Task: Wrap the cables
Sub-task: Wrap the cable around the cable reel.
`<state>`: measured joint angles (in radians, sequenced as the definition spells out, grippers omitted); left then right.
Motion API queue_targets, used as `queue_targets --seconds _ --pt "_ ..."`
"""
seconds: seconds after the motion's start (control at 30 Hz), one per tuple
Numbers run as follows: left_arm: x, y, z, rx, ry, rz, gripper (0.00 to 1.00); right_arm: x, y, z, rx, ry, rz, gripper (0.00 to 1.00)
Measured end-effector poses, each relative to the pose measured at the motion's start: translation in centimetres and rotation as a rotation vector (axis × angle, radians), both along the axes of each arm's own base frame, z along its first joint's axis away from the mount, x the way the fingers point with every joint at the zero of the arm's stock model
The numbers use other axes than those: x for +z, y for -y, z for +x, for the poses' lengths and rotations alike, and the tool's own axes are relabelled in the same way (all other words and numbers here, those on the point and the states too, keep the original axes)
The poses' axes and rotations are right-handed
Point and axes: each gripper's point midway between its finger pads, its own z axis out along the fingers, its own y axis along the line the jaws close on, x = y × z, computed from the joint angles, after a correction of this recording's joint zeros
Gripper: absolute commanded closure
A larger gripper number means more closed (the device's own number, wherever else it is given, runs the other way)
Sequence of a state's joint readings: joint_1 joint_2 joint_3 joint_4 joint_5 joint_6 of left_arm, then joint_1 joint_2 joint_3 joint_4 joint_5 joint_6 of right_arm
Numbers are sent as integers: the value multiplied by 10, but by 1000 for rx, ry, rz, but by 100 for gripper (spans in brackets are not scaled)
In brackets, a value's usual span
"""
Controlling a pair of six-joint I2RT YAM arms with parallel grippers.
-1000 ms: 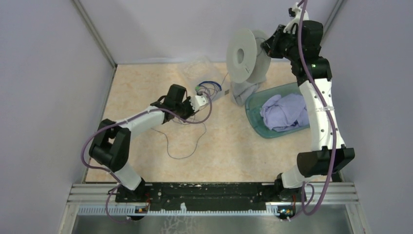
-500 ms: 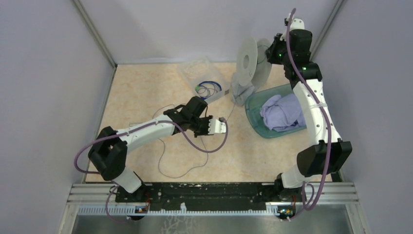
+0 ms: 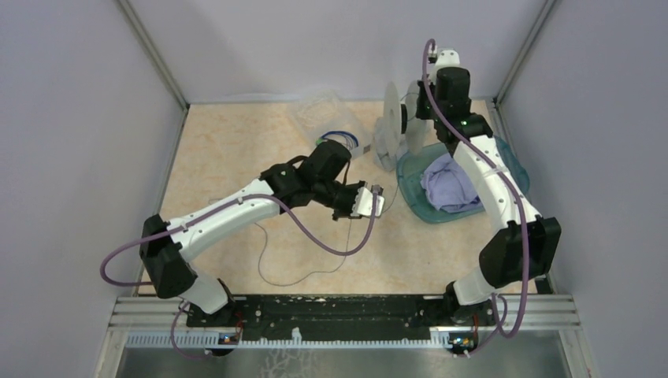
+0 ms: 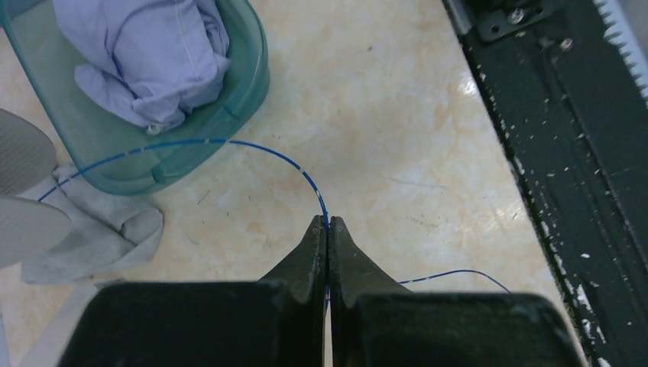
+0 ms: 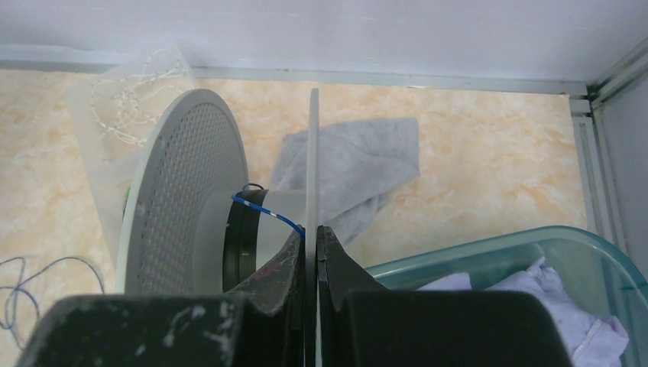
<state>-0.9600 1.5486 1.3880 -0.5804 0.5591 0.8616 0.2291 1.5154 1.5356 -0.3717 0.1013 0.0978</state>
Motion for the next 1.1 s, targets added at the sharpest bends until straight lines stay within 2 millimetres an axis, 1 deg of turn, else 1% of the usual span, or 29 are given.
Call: queue_targets --seconds 0.1,0.23,0.33,0.47,0.57,0.67,0.8,0.9,1.1 --pt "20 5 -10 -24 -41 -37 100 -7 5 2 -17 4 -26 100" --pt "42 10 -14 -17 -77 -73 100 -19 9 1 -31 -2 -62 100" --pt "54 12 -12 13 -99 -94 100 -32 7 -4 -21 -17 -89 100" --pt "69 15 -4 92 -121 -124 100 -44 -3 -15 21 -25 -120 100" --pt "80 16 8 156 -139 -156 100 -44 -11 -22 53 -13 -133 100" --pt "93 13 25 227 -167 -199 100 -46 -15 -30 82 -4 -149 100" --pt "113 4 57 332 -212 -275 100 -46 -17 -38 108 9 -165 100" --pt "125 -1 78 392 -244 -324 100 -47 -20 -43 134 18 -174 100" --pt "137 -23 125 531 -323 -409 100 -48 -30 -51 200 34 -182 100"
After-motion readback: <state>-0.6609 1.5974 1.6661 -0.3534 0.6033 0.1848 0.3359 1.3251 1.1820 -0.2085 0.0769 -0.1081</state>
